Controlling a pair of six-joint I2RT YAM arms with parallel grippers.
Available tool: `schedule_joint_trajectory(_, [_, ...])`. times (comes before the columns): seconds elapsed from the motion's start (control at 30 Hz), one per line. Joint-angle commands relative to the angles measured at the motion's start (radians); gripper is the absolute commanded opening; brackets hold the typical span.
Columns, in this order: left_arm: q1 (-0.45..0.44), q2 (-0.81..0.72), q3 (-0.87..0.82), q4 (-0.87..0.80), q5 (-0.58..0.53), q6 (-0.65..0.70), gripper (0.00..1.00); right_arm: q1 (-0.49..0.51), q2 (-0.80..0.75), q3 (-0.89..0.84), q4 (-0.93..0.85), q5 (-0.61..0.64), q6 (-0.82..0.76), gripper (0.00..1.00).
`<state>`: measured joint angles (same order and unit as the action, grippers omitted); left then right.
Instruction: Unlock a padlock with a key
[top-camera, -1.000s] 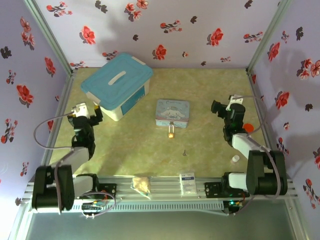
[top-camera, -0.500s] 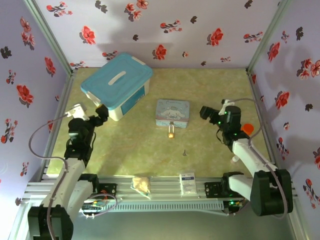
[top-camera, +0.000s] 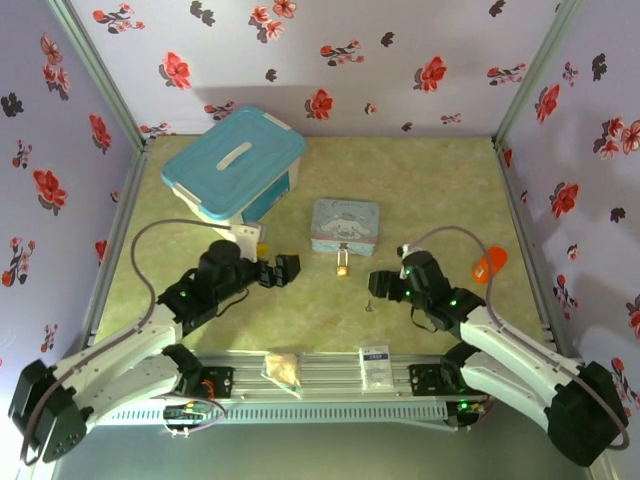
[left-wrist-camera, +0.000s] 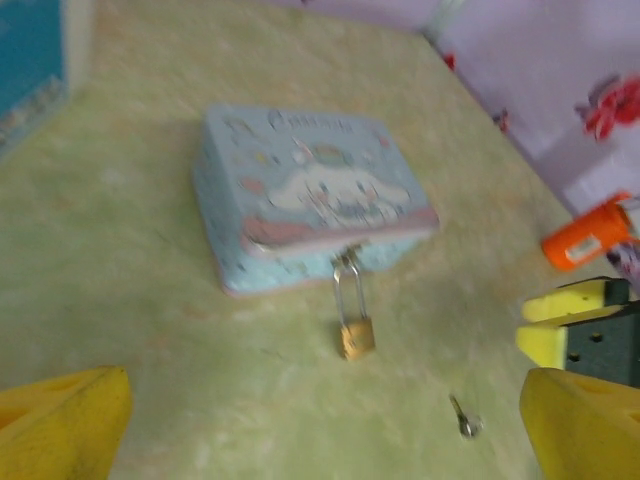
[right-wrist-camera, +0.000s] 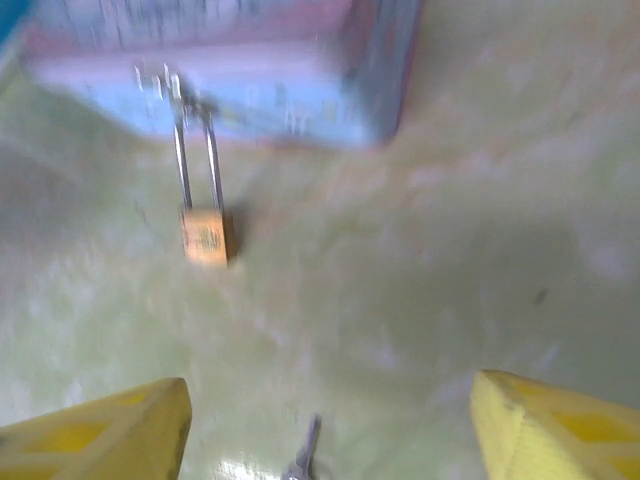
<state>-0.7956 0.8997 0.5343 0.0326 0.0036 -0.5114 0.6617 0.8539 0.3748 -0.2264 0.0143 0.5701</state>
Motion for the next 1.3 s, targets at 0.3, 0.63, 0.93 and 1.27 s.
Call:
schedule_joint_trajectory(0.3, [-0.117,0.202,0.017,0.162,-0.04,-0.073,1.0,0.341,0.27,0.016,0.062,0.287,0.22,0.61])
schedule_joint_trajectory(0.63, [-0.122,0.237,0.021,0.166,-0.037,-0.053,1.0,0.425,0.485,0.119,-0.002,0.333,0.237,0.35])
schedule_joint_trajectory(0.93, [-0.122,0.285,0.035,0.177,-0.037,-0.069,1.0,0.457,0.464,0.044,0.038,0.272,0.305,0.1])
schedule_joint_trajectory(1.27, [-0.122,0.365,0.052,0.237,-0.003,-0.1,1.0,0.287,0.232,-0.081,0.13,0.116,0.206,0.0])
